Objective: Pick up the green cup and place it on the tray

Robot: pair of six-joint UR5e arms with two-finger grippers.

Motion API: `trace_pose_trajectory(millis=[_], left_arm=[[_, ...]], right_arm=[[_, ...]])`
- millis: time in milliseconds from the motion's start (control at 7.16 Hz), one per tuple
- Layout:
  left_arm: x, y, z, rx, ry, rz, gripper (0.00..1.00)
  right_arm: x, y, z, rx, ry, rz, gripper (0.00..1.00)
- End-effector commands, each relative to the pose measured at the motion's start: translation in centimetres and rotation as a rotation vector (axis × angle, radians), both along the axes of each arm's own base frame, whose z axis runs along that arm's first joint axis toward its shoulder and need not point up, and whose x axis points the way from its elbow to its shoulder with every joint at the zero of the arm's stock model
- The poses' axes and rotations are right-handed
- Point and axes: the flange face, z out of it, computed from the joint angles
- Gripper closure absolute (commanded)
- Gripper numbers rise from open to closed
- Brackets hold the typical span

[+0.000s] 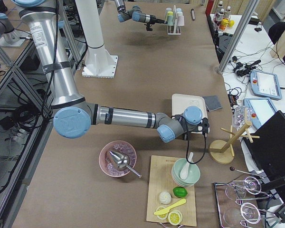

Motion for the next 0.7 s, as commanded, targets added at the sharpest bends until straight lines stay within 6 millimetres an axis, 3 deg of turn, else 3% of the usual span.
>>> trace_pose_trajectory(millis=[0,279,559], left_arm=[[-0.2,-0.8,1.3,0.001,0.000,-0.013,0.05],[0.9,-3.3,-2.3,0.030,-0.038,-0.004,0.05],[0.2,-4.0,-1.7,0.023,-0.043,-0.019,0.05]], right_arm=[[-3.4,0.4,-6.3,-0.012,-0.050,0.000,1.00],[-11.6,3.0,-14.1,-0.026,-0.061,0.003,1.00],[-21.7,7.8,-19.0,0.023,-0.047,0.012,1.00]])
